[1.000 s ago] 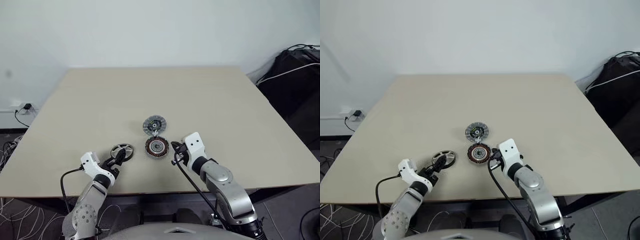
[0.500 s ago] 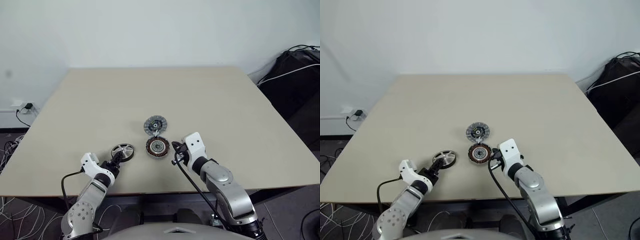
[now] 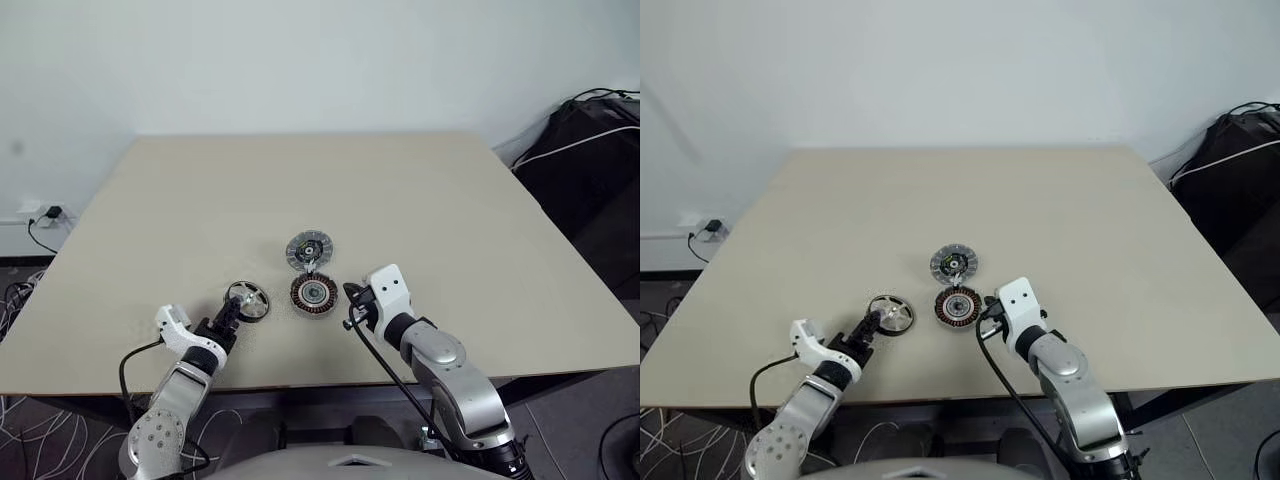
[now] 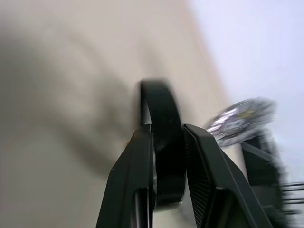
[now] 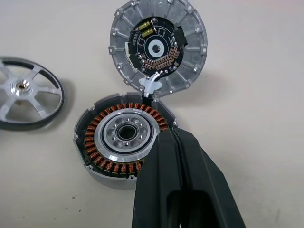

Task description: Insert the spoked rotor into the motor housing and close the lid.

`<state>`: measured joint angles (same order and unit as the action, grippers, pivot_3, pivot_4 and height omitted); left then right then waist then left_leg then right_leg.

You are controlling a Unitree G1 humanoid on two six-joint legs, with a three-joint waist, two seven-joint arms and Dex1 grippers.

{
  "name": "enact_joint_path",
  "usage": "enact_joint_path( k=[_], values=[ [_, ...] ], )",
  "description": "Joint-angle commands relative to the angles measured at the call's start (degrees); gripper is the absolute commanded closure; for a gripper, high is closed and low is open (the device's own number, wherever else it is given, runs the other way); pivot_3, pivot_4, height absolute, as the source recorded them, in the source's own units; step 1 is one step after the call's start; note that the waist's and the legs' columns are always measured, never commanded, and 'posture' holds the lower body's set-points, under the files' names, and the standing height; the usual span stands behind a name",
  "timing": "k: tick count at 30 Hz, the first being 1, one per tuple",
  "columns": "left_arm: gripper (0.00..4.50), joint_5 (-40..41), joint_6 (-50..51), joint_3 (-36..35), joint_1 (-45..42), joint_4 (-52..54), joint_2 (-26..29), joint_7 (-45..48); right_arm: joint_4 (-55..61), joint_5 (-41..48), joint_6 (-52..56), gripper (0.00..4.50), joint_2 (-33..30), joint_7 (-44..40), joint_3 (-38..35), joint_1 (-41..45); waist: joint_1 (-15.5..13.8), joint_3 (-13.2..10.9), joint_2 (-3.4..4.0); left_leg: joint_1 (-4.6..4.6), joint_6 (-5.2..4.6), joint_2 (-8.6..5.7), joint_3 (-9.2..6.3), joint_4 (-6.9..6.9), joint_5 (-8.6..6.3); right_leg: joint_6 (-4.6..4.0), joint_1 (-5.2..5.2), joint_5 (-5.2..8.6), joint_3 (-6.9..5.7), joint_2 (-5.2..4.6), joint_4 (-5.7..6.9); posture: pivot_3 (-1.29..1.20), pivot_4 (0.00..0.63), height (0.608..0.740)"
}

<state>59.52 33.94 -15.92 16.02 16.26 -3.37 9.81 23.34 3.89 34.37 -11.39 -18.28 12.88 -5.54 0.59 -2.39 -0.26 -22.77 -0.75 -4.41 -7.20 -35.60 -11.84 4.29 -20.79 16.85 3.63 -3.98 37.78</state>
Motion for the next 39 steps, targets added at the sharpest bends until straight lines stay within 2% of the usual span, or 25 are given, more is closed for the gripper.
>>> enact_joint_path(
  k=[1, 8, 19, 22, 27, 30, 34, 39],
  values=[
    [3.48, 5.8, -0.4, 2.1, -0.9, 4.6, -1.6, 6.1, 2.7, 0.5, -0.8, 4.50, -0.1, 0.5, -1.1, 0.6, 0.0, 0.0, 0.02, 0.00, 0.00, 0.00, 0.01, 0.00, 0.00, 0.00, 0.00, 0.00, 0.00, -0.01, -0.01, 0.00, 0.000, 0.740],
    [3.48, 5.0, 4.7, 8.5, -5.3, -2.7, 0.3, 8.0, 2.8, 0.6, -1.1, 4.50, -0.2, 0.9, -1.8, -0.2, 0.0, 0.0, 0.03, 0.01, 0.00, -0.02, 0.02, -0.01, 0.00, 0.00, 0.01, 0.00, 0.00, 0.25, 0.00, 0.00, 0.000, 0.740],
    [3.48, 5.4, 7.2, 9.8, -10.2, -4.5, -0.3, 8.0, 4.5, 0.5, -0.8, 4.50, -0.1, 2.4, -2.7, -2.3, 0.0, 0.0, 0.04, 0.01, 0.01, 0.00, 0.04, 0.00, 0.00, 0.00, -0.02, 0.00, 0.05, 0.31, 0.00, 0.00, 0.000, 0.740],
    [3.48, 1.1, 5.0, 10.2, -9.3, -2.9, 0.7, 7.1, 4.7, 0.6, -0.9, 4.50, 0.0, 2.6, -2.9, -2.6, 0.0, 0.0, 0.04, 0.01, 0.01, 0.00, 0.03, 0.01, 0.00, 0.00, -0.02, 0.00, 0.05, 0.31, 0.00, 0.00, 0.000, 0.740],
    [3.48, -10.6, -1.3, 10.8, -5.9, -0.2, 6.0, 6.8, 4.6, 0.6, -1.0, 4.50, 0.1, 2.8, -2.7, -2.8, 0.0, 0.0, 0.06, 0.02, 0.01, 0.01, 0.07, 0.09, 0.00, -0.01, -0.07, 0.00, 0.10, 0.33, 0.00, 0.00, 0.000, 0.740],
    [2.94, -15.7, -4.7, 10.1, -4.7, 0.3, 8.7, 6.6, 4.4, 0.6, -1.0, 4.50, 0.1, 2.7, -2.4, -2.7, -0.1, 0.0, 0.07, 0.01, 0.02, 0.02, 0.07, 0.09, -0.01, -0.03, -0.08, 0.01, 0.11, 0.31, 0.00, 0.00, 0.000, 0.740],
    [1.63, -27.9, -11.4, 9.3, -4.0, -1.1, 13.4, 4.0, 3.5, 0.5, -0.9, 4.50, 0.0, 2.0, -1.7, -1.9, -0.2, 0.0, 0.07, 0.02, 0.01, 0.01, 0.07, 0.08, -0.01, -0.03, -0.07, 0.01, 0.11, 0.15, 0.00, 0.00, 0.000, 0.740],
    [0.03, -34.6, -14.9, 8.9, -5.2, -3.9, 13.8, 1.3, 2.7, 0.6, -1.0, 4.50, 0.0, 1.6, -1.2, -0.9, -0.3, 0.0, 0.11, 0.00, 0.02, 0.00, 0.07, 0.10, -0.01, -0.03, -0.09, 0.01, 0.10, 0.03, -0.02, 0.00, 0.000, 0.740]
  ],
)
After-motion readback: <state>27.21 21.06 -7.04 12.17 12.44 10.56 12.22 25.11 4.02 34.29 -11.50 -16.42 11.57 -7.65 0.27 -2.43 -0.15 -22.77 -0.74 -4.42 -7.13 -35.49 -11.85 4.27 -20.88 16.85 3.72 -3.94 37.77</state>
